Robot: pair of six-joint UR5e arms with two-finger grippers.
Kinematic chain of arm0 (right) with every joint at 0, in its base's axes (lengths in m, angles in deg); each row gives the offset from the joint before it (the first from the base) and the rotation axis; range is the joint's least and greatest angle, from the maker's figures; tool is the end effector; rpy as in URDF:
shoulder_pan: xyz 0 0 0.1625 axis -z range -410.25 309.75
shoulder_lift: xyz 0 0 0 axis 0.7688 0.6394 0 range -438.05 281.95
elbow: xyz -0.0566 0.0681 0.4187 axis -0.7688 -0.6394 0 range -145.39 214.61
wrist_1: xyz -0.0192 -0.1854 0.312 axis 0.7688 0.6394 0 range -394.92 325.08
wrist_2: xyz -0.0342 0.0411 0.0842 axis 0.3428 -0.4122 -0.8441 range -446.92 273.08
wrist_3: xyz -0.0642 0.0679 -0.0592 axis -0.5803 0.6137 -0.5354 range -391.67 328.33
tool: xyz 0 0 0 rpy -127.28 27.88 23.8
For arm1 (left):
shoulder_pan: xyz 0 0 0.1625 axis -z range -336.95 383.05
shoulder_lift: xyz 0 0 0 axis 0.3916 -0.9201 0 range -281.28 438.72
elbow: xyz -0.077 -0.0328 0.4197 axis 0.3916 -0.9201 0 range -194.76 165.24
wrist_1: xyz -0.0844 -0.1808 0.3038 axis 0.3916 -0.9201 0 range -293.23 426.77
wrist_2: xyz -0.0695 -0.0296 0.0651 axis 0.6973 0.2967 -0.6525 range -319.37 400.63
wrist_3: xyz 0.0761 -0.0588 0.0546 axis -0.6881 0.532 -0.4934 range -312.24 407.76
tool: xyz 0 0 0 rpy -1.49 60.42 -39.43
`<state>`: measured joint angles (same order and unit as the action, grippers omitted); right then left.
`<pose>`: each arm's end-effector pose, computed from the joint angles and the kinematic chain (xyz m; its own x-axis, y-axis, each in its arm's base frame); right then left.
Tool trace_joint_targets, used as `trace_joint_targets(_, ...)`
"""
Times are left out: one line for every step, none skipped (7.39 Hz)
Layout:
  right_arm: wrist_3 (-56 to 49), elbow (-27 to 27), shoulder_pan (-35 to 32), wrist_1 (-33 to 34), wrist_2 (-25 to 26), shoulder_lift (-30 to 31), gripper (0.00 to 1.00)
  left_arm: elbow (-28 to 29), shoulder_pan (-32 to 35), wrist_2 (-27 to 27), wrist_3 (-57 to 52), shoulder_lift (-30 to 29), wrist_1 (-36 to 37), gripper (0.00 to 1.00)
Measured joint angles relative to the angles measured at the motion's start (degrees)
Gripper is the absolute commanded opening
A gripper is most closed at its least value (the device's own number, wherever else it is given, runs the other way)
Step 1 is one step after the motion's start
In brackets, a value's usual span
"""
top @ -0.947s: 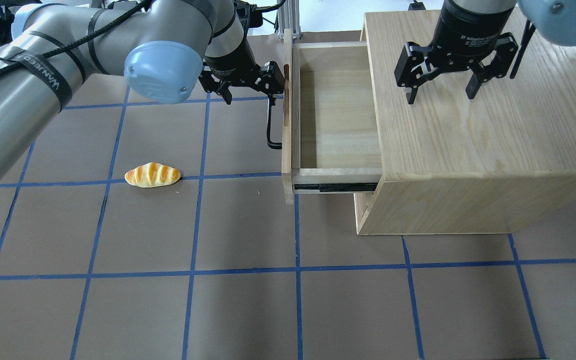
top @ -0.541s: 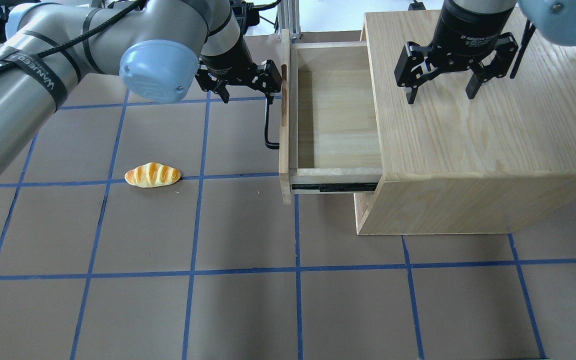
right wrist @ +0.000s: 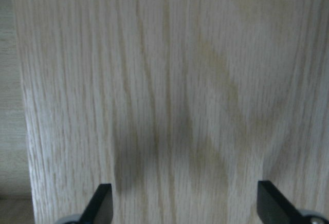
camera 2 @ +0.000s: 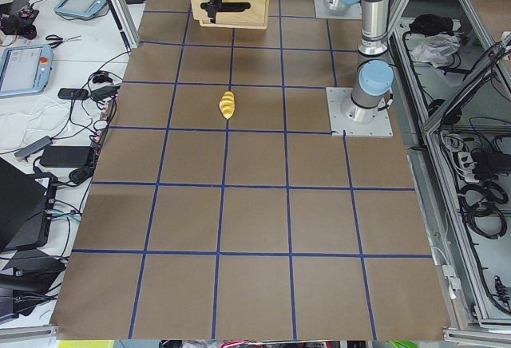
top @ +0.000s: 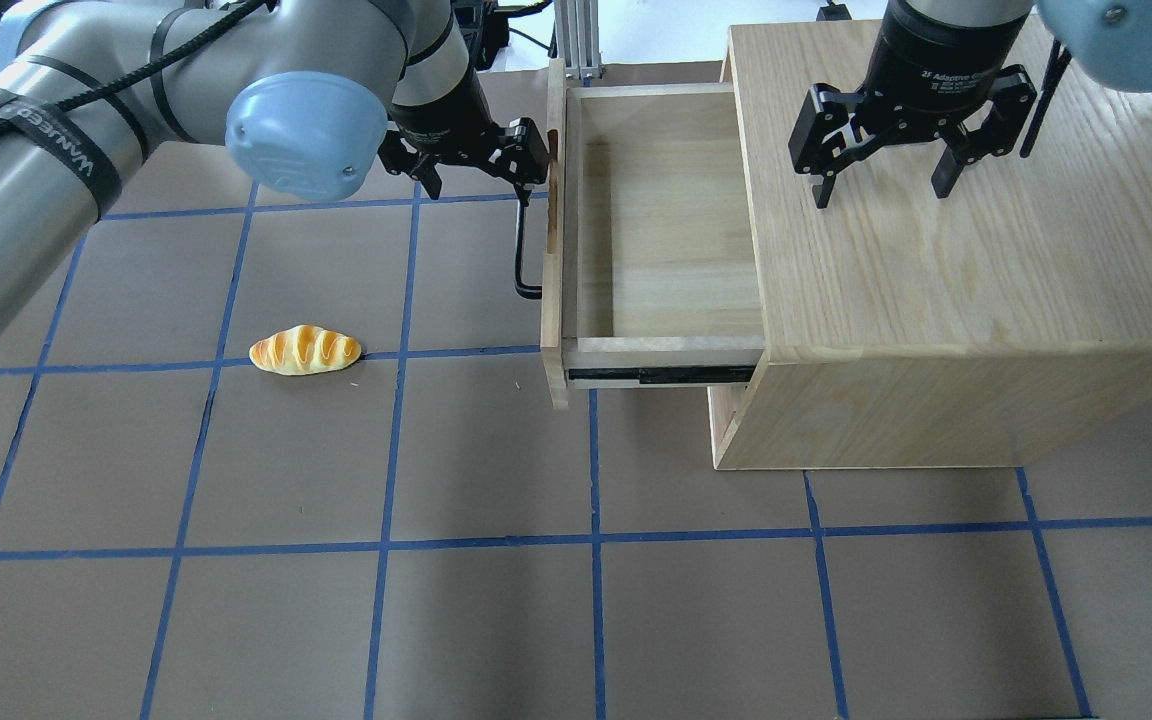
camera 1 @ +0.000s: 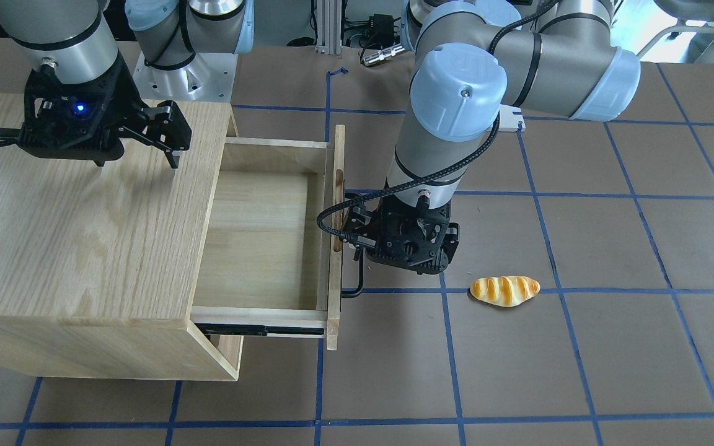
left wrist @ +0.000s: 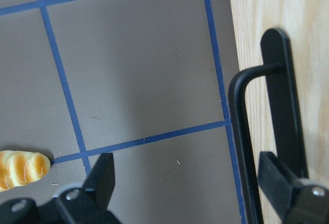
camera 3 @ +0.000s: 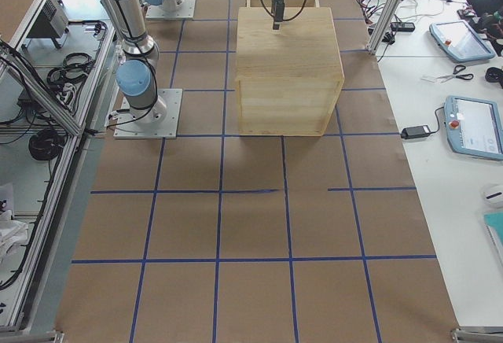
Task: Open upper drawer
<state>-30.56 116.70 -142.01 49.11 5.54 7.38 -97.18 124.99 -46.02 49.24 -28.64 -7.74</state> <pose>0.1428 -0.4620 0.4938 -0.9990 -0.0134 0.0438 -0.0114 0.9989 0.0451 -0.2549 -0.5299 0.4136 -0.9805 0.1868 0.0607 0.1804 0.9787 -0.0980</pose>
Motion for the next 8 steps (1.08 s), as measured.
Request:
trace_joint_targets(0.02,0.01,0.0,0.0,0.0,0.0,1.0,0.03,0.05,0.02,0.39,1.16,-1.46,1.0)
trace_joint_targets(0.02,0.02,0.0,0.0,0.0,0.0,1.0,0.2,-0.01,0.07,0.7,2.32,-2.7,1.0)
trace_joint_targets(0.02,0.02,0.0,0.0,0.0,0.0,1.0,0.9,-0.54,0.12,0.88,3.6,-5.67,1.0)
trace_joint_targets(-0.02,0.01,0.0,0.0,0.0,0.0,1.0,2.38,-2.28,0.18,0.92,5.04,-10.88,1.0)
trace_joint_targets(-0.03,0.0,0.0,0.0,0.0,0.0,1.0,3.85,-5.22,0.12,0.65,6.47,-15.1,1.0)
trace_joint_targets(0.0,0.0,0.0,0.0,0.0,0.0,1.0,4.51,-8.21,-0.75,-0.09,7.82,-17.36,1.0)
trace_joint_targets(0.02,0.0,0.0,0.0,0.0,0.0,1.0,4.31,-10.53,-2.7,-1.12,9.28,-18.77,1.0)
trace_joint_targets(0.01,0.0,0.0,0.0,0.0,0.0,1.0,3.93,-12.67,-4.18,-2.43,10.63,-19.78,1.0)
